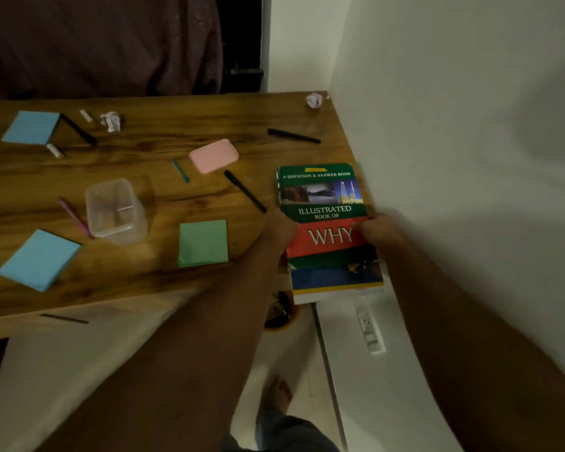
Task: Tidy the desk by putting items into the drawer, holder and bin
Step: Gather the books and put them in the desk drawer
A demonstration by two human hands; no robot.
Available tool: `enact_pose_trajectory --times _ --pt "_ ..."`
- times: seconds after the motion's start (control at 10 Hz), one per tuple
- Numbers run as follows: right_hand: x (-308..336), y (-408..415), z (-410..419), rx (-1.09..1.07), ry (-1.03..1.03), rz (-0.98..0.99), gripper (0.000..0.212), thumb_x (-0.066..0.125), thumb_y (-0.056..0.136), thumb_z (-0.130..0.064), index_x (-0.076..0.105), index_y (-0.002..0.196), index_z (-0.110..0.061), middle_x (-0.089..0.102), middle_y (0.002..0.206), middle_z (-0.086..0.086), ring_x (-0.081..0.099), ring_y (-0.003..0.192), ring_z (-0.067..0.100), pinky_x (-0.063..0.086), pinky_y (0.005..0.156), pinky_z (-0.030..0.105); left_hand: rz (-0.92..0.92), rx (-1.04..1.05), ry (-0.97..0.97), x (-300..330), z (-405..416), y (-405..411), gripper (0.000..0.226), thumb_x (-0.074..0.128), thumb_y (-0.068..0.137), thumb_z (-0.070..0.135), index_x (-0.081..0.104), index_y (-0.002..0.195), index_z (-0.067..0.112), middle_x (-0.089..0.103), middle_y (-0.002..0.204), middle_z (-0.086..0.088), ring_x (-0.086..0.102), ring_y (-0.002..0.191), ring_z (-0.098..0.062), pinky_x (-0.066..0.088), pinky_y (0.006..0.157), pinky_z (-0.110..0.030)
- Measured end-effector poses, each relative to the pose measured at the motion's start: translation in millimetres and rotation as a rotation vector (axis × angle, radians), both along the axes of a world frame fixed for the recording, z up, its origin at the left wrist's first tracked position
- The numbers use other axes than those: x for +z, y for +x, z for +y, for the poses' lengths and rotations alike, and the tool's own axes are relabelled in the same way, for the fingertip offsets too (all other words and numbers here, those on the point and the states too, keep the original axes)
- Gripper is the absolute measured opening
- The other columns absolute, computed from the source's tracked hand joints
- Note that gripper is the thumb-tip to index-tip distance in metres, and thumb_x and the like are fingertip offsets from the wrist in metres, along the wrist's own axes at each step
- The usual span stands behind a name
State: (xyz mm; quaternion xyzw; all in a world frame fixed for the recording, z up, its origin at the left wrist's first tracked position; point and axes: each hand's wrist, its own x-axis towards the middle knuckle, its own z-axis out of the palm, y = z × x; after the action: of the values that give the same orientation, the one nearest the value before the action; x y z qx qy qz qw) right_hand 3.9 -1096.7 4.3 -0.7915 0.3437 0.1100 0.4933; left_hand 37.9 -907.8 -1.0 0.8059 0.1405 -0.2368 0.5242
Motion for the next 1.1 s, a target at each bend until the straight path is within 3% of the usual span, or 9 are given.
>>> enact_pose_trajectory --times 0.1,0.2,0.3,0.4,0.5,0.6,0.7,1.0,1.1 --pt "-3 9 1 0.027 -0.110 0.001 0.025 0.061 0.091 -0.010 0.062 0.113 0.002 0.067 0.114 0.020 0.066 0.101 0.036 0.055 0.088 0.046 -0.033 -0.070 0.128 -4 -4 9 0.036 0.055 0.095 0.011 0.035 0.067 0.022 0.061 0.124 -0.018 0.058 0.081 -0.022 0.050 0.067 -0.025" --pt "-10 15 -3 0.042 -0.162 0.027 0.023 0.060 0.091 -0.014 0.061 0.108 0.001 0.067 0.113 0.022 0.066 0.102 0.038 0.053 0.092 0.050 -0.044 -0.082 0.193 -5 -2 11 0.040 0.053 0.093 0.009 0.028 0.065 0.024 0.060 0.112 -0.015 0.049 0.073 -0.017 0.037 0.050 -0.018" --pt "-3 10 0 0.056 -0.171 0.051 0.028 0.058 0.092 -0.016 0.062 0.114 0.001 0.066 0.119 0.018 0.063 0.107 0.037 0.053 0.092 0.041 -0.049 -0.067 0.149 -13 -1 12 0.038 0.054 0.093 0.010 0.031 0.068 0.027 0.049 0.081 0.001 0.051 0.075 -0.017 0.046 0.059 -0.023" --pt "7 4 -1 -0.022 -0.067 0.017 0.032 0.057 0.090 -0.011 0.062 0.119 0.002 0.066 0.117 0.018 0.065 0.102 0.035 0.050 0.075 0.033 -0.094 -0.044 0.128 -7 2 5 0.014 0.056 0.094 0.010 0.053 0.081 0.014 0.057 0.083 -0.002 0.060 0.091 -0.024 0.054 0.080 -0.034" --pt "22 -6 14 -0.109 -0.104 -0.129 0.028 0.063 0.083 -0.020 0.067 0.105 -0.004 0.071 0.101 0.015 0.068 0.083 0.029 0.057 0.074 0.035 -0.127 0.016 0.019 8 17 -12 0.019 0.058 0.094 0.019 0.062 0.107 0.006 0.067 0.105 -0.008 0.063 0.090 -0.019 0.052 0.071 -0.028" --pt "33 -33 64 -0.147 -0.206 -0.390 0.010 0.058 0.092 -0.031 0.059 0.094 -0.021 0.066 0.091 0.001 0.066 0.080 0.017 0.054 0.067 0.030 -0.255 0.060 -0.076 22 40 -45 0.022 0.054 0.097 0.027 0.062 0.112 0.013 0.064 0.099 0.002 0.059 0.083 -0.007 0.044 0.062 -0.019" --pt "27 -70 138 -0.084 0.011 -0.620 0.013 0.058 0.091 -0.022 0.060 0.078 -0.025 0.063 0.073 0.007 0.061 0.065 0.024 0.051 0.059 0.033 -0.144 0.070 -0.281 13 67 -87 0.020 0.052 0.098 0.029 0.065 0.097 0.013 0.070 0.085 -0.002 0.066 0.071 -0.010 0.052 0.060 -0.022" --pt "-70 -128 242 -0.300 0.481 -0.101 0.012 0.054 0.092 -0.006 0.062 0.084 -0.001 0.059 0.070 0.013 0.058 0.055 0.019 0.048 0.047 0.023 0.395 0.413 -0.494 -65 173 -148 0.015 0.050 0.099 0.024 0.059 0.096 0.013 0.069 0.087 -0.006 0.068 0.073 -0.018 0.054 0.057 -0.029" --pt "-86 -134 240 -0.423 0.651 0.074 0.021 0.050 0.095 -0.010 0.057 0.077 -0.004 0.057 0.068 0.011 0.056 0.058 0.023 0.049 0.052 0.027 0.422 0.614 -0.663 -81 200 -144 0.020 0.048 0.100 0.030 0.051 0.103 0.011 0.061 0.094 -0.011 0.063 0.080 -0.023 0.053 0.078 -0.039"
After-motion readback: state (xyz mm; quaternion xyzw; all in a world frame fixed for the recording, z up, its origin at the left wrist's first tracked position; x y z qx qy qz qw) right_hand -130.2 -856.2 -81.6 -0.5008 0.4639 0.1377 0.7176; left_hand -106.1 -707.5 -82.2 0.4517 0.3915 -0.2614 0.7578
